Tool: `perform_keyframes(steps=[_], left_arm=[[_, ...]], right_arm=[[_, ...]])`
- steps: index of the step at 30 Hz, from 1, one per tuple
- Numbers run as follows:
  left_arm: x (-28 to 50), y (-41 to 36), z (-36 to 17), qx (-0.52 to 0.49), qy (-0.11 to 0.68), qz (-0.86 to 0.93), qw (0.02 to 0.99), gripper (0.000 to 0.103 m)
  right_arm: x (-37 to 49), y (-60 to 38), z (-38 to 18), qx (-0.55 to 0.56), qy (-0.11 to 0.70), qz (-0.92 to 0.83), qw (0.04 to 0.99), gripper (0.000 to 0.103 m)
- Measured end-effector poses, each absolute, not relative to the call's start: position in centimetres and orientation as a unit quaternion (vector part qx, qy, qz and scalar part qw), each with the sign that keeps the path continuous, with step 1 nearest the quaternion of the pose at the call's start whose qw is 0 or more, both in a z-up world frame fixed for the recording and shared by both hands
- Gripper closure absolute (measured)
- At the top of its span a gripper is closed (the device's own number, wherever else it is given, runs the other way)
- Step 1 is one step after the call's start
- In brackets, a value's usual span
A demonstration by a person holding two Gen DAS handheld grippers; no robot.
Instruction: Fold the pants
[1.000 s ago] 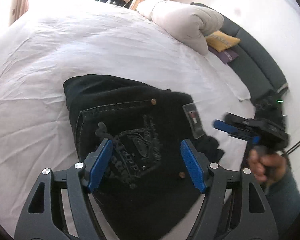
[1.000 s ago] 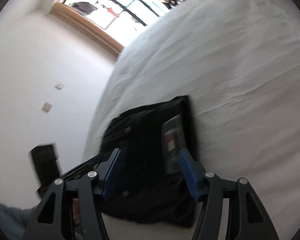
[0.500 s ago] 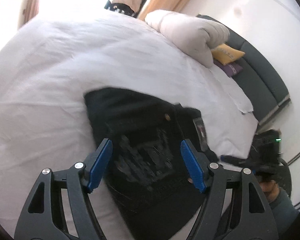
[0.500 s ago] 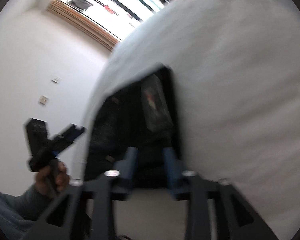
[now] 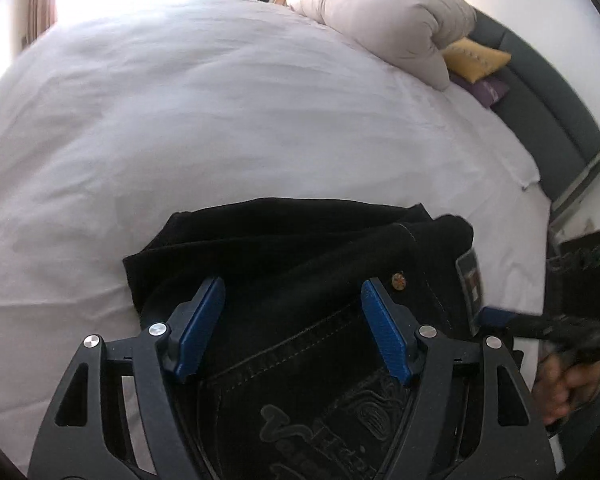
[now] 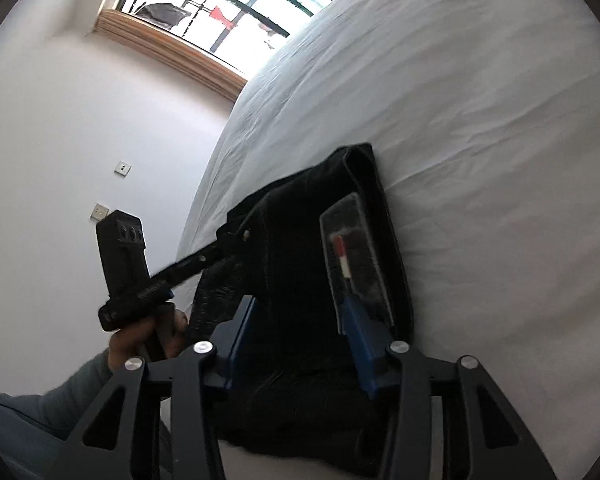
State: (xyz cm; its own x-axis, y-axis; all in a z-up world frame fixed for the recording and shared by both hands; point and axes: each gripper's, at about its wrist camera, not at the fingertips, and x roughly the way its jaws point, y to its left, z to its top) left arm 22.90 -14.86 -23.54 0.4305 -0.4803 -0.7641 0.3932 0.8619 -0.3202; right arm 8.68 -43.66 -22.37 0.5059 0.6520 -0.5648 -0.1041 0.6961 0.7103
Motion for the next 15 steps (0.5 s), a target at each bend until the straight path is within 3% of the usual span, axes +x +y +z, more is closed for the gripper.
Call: perform_keyframes(steps=[1, 3, 5, 15], left_arm=[[22.2, -14.6, -22.6, -0.044, 0.458, -0.251, 0.852, 0.033], [21.0, -13.9, -21.4, -0.035, 0.446, -0.230, 0.864, 0.033], [19.5, -12.6, -20.3, -0.018, 0.447, -0.177, 0.877, 0.033], [16.2, -9.3, -22.2, -0.051, 0.517, -0.128, 0.845, 0.032]], right_arm=[[8.1, -44.1, -21.4, 0.305, 0.424, 0.236, 0.820, 0.042], [7.1, -45.7, -19.7, 0.301, 0.384, 0.236, 0.840, 0.021], [7.6, -47.4, -19.7, 0.293, 0.394, 0.191, 0.850, 0.012], [12.2, -44.7, -24.2, 0.299, 0.485, 0.227, 0.790, 0.012]])
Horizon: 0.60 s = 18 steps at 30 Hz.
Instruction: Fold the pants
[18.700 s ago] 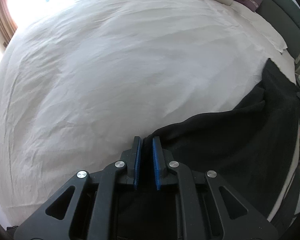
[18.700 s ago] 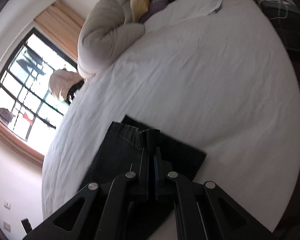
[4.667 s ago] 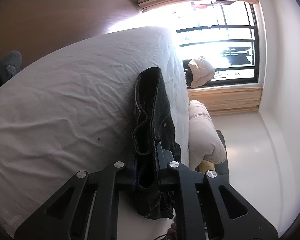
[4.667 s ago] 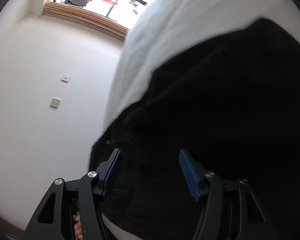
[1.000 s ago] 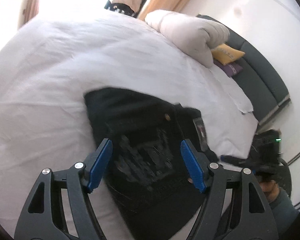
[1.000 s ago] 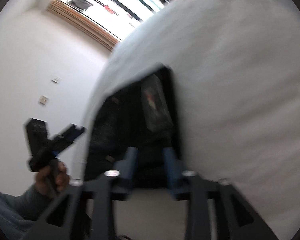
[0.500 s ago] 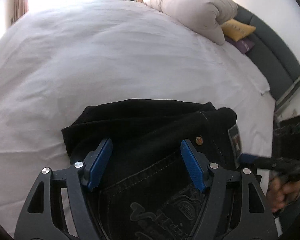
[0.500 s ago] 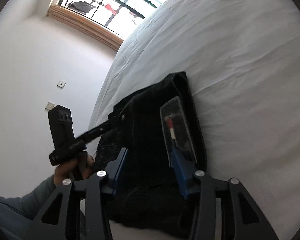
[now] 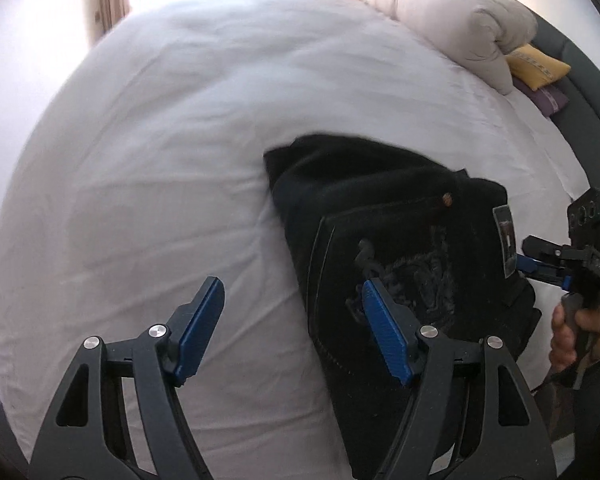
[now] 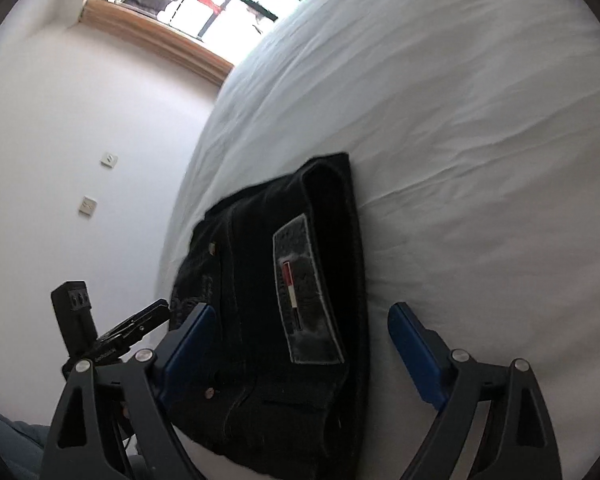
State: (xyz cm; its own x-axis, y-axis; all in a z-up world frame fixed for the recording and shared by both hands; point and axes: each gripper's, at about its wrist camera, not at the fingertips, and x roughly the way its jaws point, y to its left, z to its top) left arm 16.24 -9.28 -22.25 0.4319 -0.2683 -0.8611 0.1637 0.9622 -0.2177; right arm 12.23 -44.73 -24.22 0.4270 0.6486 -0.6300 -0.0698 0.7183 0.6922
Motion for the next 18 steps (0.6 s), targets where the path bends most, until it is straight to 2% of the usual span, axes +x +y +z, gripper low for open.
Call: perform_keyframes(steps=[3, 7, 12, 13, 15, 17, 18], left_arm=[[16.4, -9.1, -22.9, -0.061, 0.529, -0.129, 0.837, 0.032], [16.4, -9.1, -23.2, -0.064, 0.533, -0.133, 0.833, 0.031], [16.4, -9.6, -23.1, -0.057, 0.537, -0.134, 0.831, 0.032], [16.3, -10.0, -23.1, -0.054, 0.539, -0.138, 0.829, 0.032], [16.2, -10.8, -23.2, -0.047, 0.543, -0.150, 0.825, 0.040], [16.2, -11.7, -23.4, -0.047, 0.550, -0.163, 0.818, 0.056], [16.3, -12.0, -23.5, -0.044, 0.552, -0.164, 0.816, 0.056]], right_arm=[[12.4, -44.0, -24.4, 0.292, 0.492, 0.223, 0.789, 0.015], [12.9, -43.1, -23.9, 0.274, 0.507, 0.223, 0.786, 0.026], [13.5, -41.7, -23.6, 0.245, 0.519, 0.209, 0.792, 0.034], [13.6, -41.3, -23.6, 0.235, 0.520, 0.204, 0.795, 0.039], [13.5, -41.2, -23.4, 0.214, 0.525, 0.191, 0.801, 0.044], [13.4, -40.9, -23.2, 0.205, 0.525, 0.182, 0.806, 0.048], [13.4, -40.8, -23.1, 0.201, 0.525, 0.178, 0.807, 0.050]])
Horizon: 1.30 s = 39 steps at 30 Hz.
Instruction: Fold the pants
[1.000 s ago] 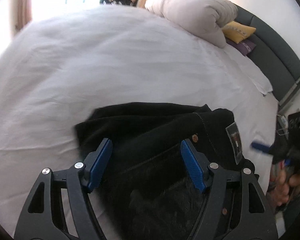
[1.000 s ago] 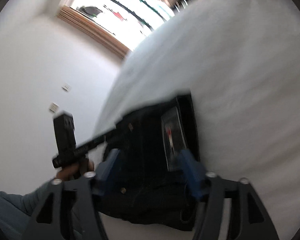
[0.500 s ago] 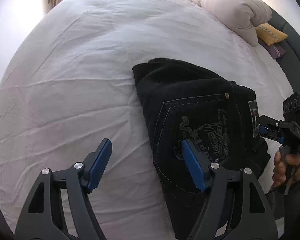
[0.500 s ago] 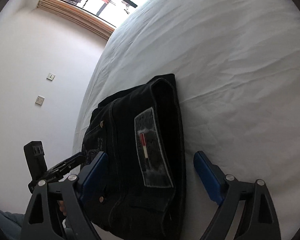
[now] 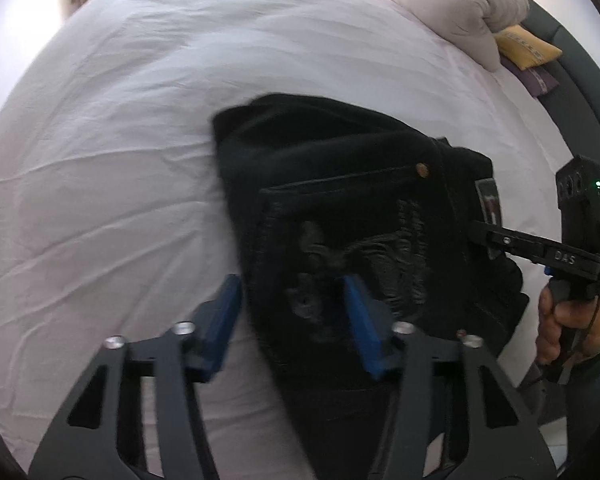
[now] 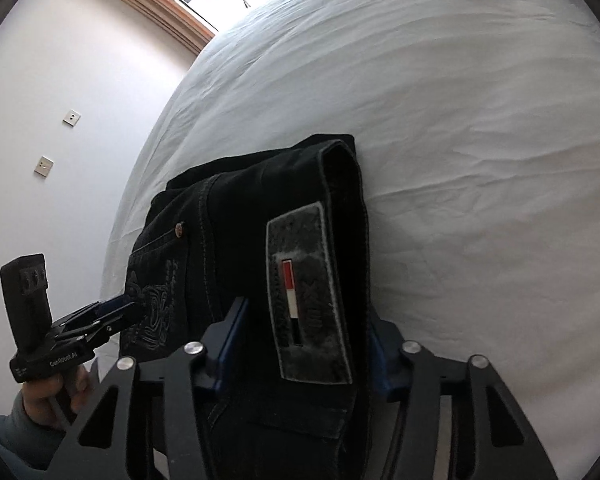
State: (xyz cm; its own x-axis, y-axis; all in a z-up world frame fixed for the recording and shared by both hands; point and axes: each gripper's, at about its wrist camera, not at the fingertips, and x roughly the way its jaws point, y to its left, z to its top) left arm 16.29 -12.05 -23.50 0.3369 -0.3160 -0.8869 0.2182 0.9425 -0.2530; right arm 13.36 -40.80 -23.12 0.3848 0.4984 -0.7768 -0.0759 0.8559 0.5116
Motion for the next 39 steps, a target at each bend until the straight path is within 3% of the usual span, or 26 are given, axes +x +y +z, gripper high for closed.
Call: perform_keyframes(steps=[8, 9, 18, 26, 33, 35, 37, 39], left_arm=[[16.3, -12.5, -23.0, -0.048, 0.546, -0.179, 0.817, 0.080], [16.2, -12.6, -22.7, -0.047, 0.543, -0.183, 0.818, 0.081], [16.5, -9.5, -19.2, -0.112, 0.521, -0.212, 0.819, 0.085], [19.8, -4.8, -12.8, -0.068, 0.465, -0.195, 0.861, 0.085], [24.4, -2.3, -15.9, -0.049, 0.479, -0.166, 0.860, 0.085], [25.0, -1.7, -19.4, -0.044, 0.505, -0.149, 0.849, 0.081], [25.3, -1.3, -21.8, -0.049, 0.513, -0.133, 0.847, 0.073], [24.9, -0.3, -22.2, -0.068, 0.509, -0.130, 0.848, 0.060]], right_arm=[[12.3, -38.8, -21.3, 0.123, 0.520, 0.145, 0.833, 0.071], [12.1, -38.2, -20.8, 0.108, 0.516, 0.141, 0.838, 0.079], [9.7, -34.7, -15.8, 0.056, 0.466, 0.143, 0.871, 0.083], [12.4, -31.3, -11.1, 0.071, 0.412, 0.174, 0.891, 0.084], [19.0, -31.2, -14.9, 0.132, 0.435, 0.163, 0.876, 0.084], [20.7, -31.0, -17.9, 0.124, 0.457, 0.147, 0.868, 0.076], [22.0, -31.4, -20.9, 0.115, 0.496, 0.096, 0.855, 0.043], [21.7, -32.7, -21.6, 0.154, 0.489, 0.091, 0.854, 0.036]])
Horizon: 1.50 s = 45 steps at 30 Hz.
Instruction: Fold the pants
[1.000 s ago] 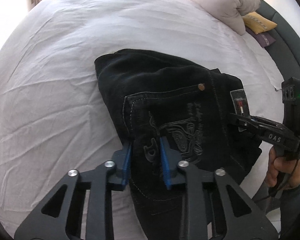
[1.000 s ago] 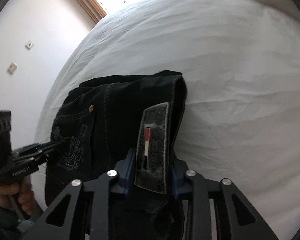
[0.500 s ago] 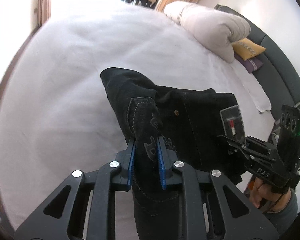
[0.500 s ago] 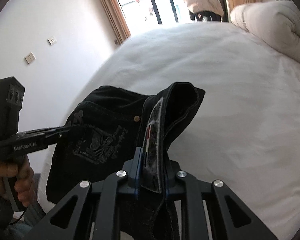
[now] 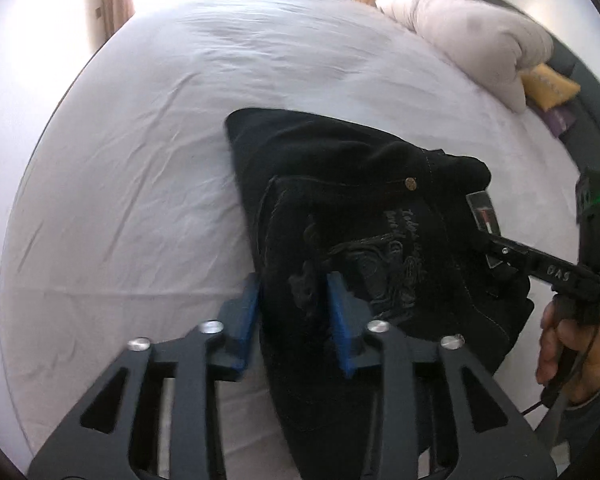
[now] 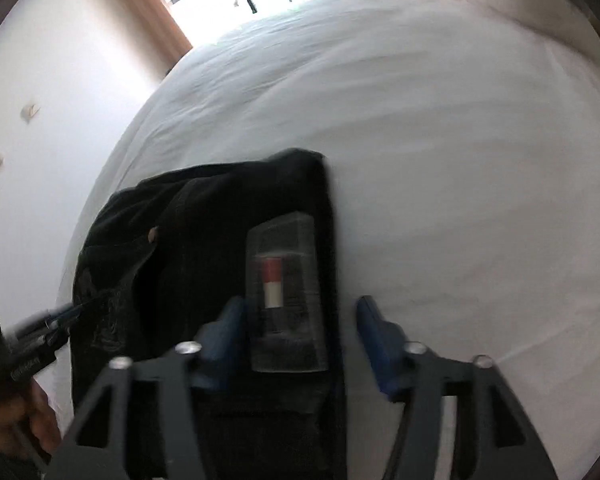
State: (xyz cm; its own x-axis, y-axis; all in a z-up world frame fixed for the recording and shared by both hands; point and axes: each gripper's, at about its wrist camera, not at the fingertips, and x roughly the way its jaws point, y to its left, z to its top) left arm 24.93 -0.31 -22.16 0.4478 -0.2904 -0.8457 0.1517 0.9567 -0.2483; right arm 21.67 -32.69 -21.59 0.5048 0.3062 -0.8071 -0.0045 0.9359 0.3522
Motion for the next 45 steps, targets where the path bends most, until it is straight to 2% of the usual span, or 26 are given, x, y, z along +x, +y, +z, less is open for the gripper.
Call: perform_keyframes(steps=[1, 3, 5, 8, 9, 10, 11, 12, 15, 20, 23, 27, 30, 34, 39, 45], left_arm=[[24.7, 0.4, -21.9, -0.077, 0.510, -0.126, 0.847, 0.053], [24.1, 1.1, -21.3, -0.084, 0.501, -0.117, 0.854, 0.049], [23.4, 1.6, -19.7, -0.081, 0.479, -0.101, 0.868, 0.046], [21.1, 2.5, -16.6, -0.085, 0.433, -0.075, 0.894, 0.030], [19.9, 2.7, -15.1, -0.083, 0.406, -0.065, 0.908, 0.028], [18.3, 2.7, -13.2, -0.072, 0.376, -0.048, 0.923, 0.020], [16.8, 2.4, -11.5, -0.060, 0.354, -0.034, 0.933, 0.005], [14.7, 2.1, -9.4, -0.040, 0.322, -0.014, 0.946, 0.000], [9.6, 1.4, -4.8, -0.010, 0.257, 0.022, 0.966, 0.000], [0.5, -1.4, 1.4, 0.027, 0.170, 0.041, 0.984, 0.000], [-2.9, -2.2, 3.6, 0.033, 0.128, 0.041, 0.990, 0.000], [-3.4, -1.7, 4.7, -0.004, 0.182, 0.031, 0.983, 0.000], [-2.2, -1.4, 3.5, -0.012, 0.260, 0.066, 0.963, 0.000], [-1.6, -1.2, 1.5, -0.029, 0.325, 0.070, 0.943, 0.000], [-0.4, -2.4, -1.0, -0.032, 0.379, 0.056, 0.923, 0.000], [0.2, -3.9, -3.0, -0.021, 0.401, 0.037, 0.915, 0.000]], right_arm=[[21.3, -33.3, -21.3, 0.167, 0.482, 0.087, 0.856, 0.027], [19.9, -34.7, -20.5, 0.175, 0.465, 0.063, 0.866, 0.021], [18.3, -36.2, -19.5, 0.192, 0.445, 0.050, 0.873, 0.021], [15.3, -36.8, -16.8, 0.178, 0.417, 0.025, 0.891, 0.021], [14.3, -36.3, -15.5, 0.161, 0.401, 0.023, 0.901, 0.021], [12.8, -35.6, -13.4, 0.130, 0.372, 0.020, 0.919, 0.020], [12.1, -34.9, -12.0, 0.109, 0.351, 0.019, 0.930, 0.019], [10.8, -34.0, -10.0, 0.082, 0.321, 0.022, 0.943, 0.014], [7.0, -31.1, -4.6, 0.035, 0.245, 0.031, 0.968, 0.001], [0.1, -26.4, 2.8, -0.041, 0.120, 0.026, 0.992, 0.000], [-1.8, -25.3, 5.0, -0.025, 0.140, 0.063, 0.988, 0.000], [-3.3, -25.5, 5.6, 0.001, 0.193, 0.052, 0.980, 0.000], [-3.6, -25.6, 5.4, 0.025, 0.243, 0.036, 0.969, 0.000], [-4.0, -25.8, 4.7, 0.045, 0.288, 0.022, 0.956, 0.000], [-3.8, -25.6, 3.3, 0.039, 0.308, 0.032, 0.950, 0.000], [-3.1, -25.6, 1.9, 0.039, 0.332, 0.037, 0.942, 0.000]])
